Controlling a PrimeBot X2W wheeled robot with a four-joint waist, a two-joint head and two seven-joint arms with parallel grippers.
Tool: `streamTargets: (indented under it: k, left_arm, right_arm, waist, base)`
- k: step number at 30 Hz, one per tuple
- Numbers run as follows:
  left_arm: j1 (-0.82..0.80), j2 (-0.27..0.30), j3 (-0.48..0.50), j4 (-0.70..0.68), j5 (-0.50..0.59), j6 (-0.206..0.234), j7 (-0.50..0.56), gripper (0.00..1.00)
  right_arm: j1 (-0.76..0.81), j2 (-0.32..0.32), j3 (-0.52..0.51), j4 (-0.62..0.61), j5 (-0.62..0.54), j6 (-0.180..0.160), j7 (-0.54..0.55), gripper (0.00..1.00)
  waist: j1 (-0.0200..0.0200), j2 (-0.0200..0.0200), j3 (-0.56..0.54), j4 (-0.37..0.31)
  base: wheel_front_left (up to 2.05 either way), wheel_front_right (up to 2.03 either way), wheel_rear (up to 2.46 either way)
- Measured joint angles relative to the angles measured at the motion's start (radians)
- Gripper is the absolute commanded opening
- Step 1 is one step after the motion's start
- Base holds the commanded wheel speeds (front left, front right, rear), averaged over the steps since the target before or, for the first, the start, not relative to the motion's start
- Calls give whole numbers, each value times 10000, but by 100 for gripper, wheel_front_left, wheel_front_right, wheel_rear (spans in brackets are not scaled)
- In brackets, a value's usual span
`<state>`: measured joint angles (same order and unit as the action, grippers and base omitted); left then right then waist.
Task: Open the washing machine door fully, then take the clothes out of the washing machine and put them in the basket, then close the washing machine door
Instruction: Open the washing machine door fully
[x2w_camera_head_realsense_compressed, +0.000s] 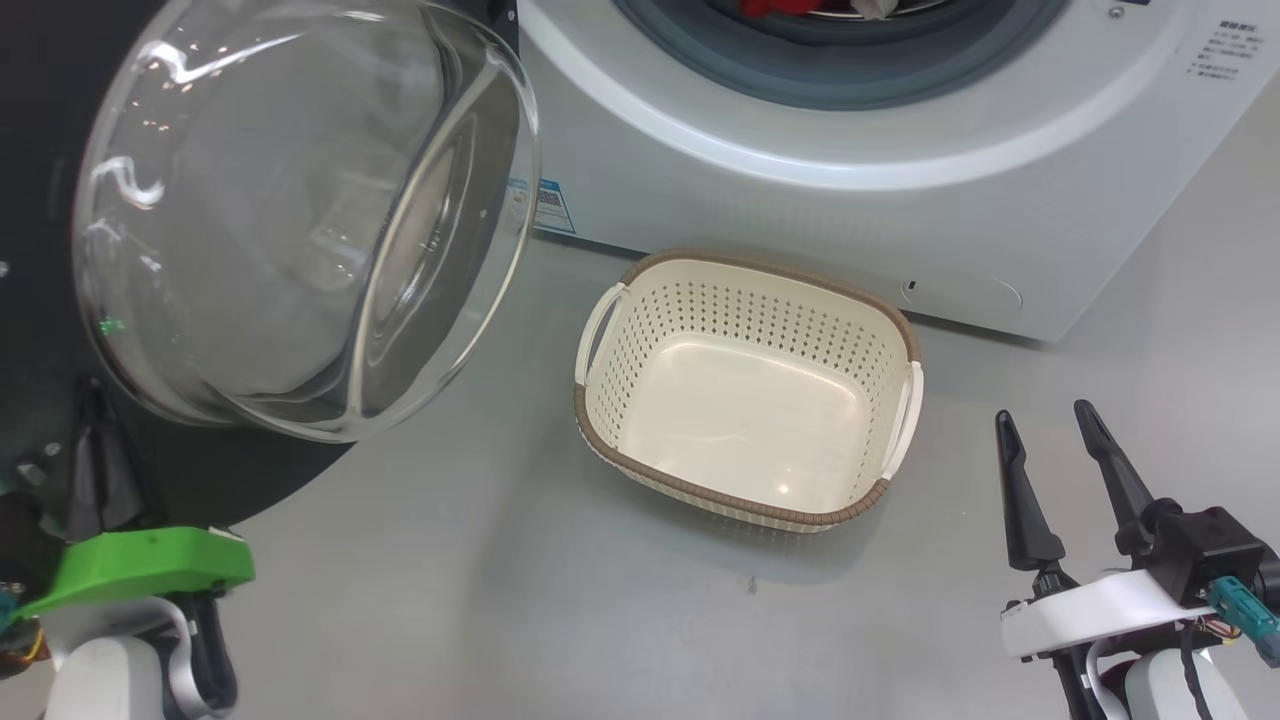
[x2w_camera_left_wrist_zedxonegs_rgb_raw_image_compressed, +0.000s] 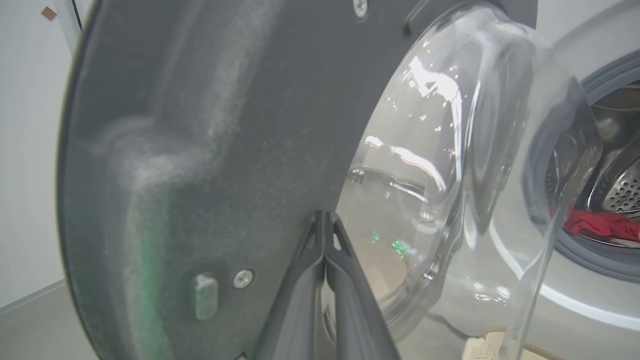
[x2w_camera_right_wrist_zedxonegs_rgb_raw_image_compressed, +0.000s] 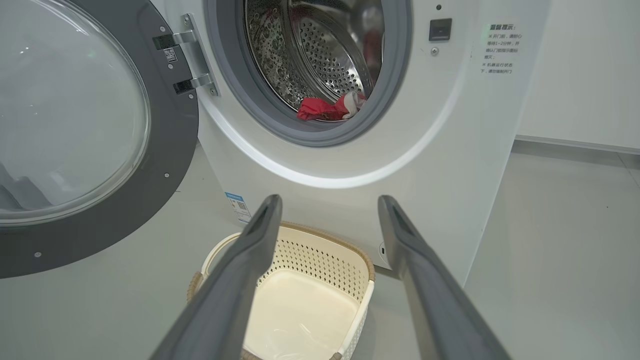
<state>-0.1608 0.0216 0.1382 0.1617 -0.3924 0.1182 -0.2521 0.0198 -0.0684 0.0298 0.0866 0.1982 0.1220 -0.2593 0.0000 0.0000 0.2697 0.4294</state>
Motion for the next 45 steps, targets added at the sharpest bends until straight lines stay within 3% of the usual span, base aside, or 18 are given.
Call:
streamTargets:
  k: [21,41,45]
  left_arm:
    - [-758,-56,1016,777,161,0,-2,0]
    - [288,-38,123,-153,226,8,-2,0]
    - [663,-19,-424,-568,98,8,0,0]
  right_arm:
    - [-287,-127,-12,-4,6,0,0,100]
    - [-317,-94,207,236,40,0,0,100]
    - [-315,-69,196,236,113,0,0,100]
  waist:
    - [0,0,261,-133]
    - [1,0,-276,-233]
    - [0,0,-371,-257]
  base:
    - [0,0,0]
    - [0,0,0]
    - [0,0,0]
